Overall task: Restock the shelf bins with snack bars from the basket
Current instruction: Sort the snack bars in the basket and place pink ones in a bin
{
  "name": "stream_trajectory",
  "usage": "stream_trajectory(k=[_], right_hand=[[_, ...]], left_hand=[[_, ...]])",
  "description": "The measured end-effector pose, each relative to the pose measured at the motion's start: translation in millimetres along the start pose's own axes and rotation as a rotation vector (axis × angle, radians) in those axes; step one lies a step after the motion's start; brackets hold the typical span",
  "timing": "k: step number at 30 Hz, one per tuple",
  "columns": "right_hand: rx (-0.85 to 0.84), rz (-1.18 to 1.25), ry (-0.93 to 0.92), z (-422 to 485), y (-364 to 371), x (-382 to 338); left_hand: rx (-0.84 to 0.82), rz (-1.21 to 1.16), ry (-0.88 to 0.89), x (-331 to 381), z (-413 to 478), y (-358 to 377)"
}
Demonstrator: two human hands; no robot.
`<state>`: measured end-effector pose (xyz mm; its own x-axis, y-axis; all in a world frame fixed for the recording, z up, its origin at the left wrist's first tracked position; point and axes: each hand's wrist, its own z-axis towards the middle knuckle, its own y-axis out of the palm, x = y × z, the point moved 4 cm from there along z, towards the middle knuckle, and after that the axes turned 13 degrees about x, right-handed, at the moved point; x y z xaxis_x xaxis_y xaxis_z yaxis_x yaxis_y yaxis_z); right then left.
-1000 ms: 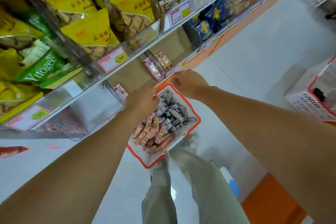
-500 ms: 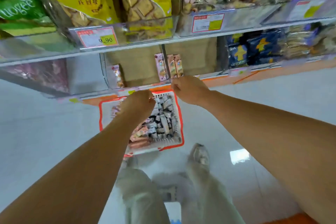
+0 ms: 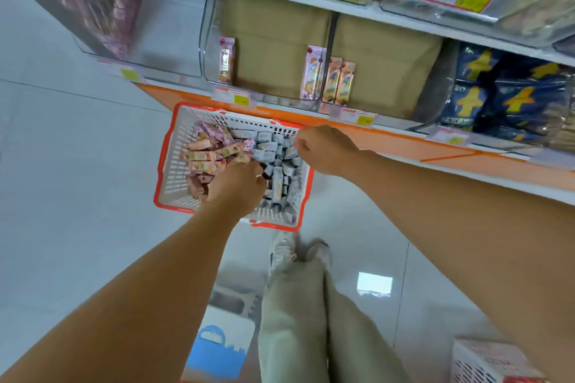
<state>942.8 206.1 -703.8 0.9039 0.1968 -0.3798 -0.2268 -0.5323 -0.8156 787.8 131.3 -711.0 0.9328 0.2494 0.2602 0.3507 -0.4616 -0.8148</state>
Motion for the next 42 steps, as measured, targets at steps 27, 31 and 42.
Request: stream_trajectory(k=[27,31,42], right_hand=[[-0.411,-0.161,-0.247,128.7,231.4,23.4],[-0.385,-0.194,-0.351,156.4,271.6,-1.6],[-0.33,-0.116,-0.293,197.3,338.8,-24.7]], left_hand=[[0.071,-0.057,-0.489,-108.3,53.1,224.8],[0.118,0.065,-0.608,-140.0,59.9,243.0],[0.133,0.117,-0.652,-162.0,61.2,270.1]])
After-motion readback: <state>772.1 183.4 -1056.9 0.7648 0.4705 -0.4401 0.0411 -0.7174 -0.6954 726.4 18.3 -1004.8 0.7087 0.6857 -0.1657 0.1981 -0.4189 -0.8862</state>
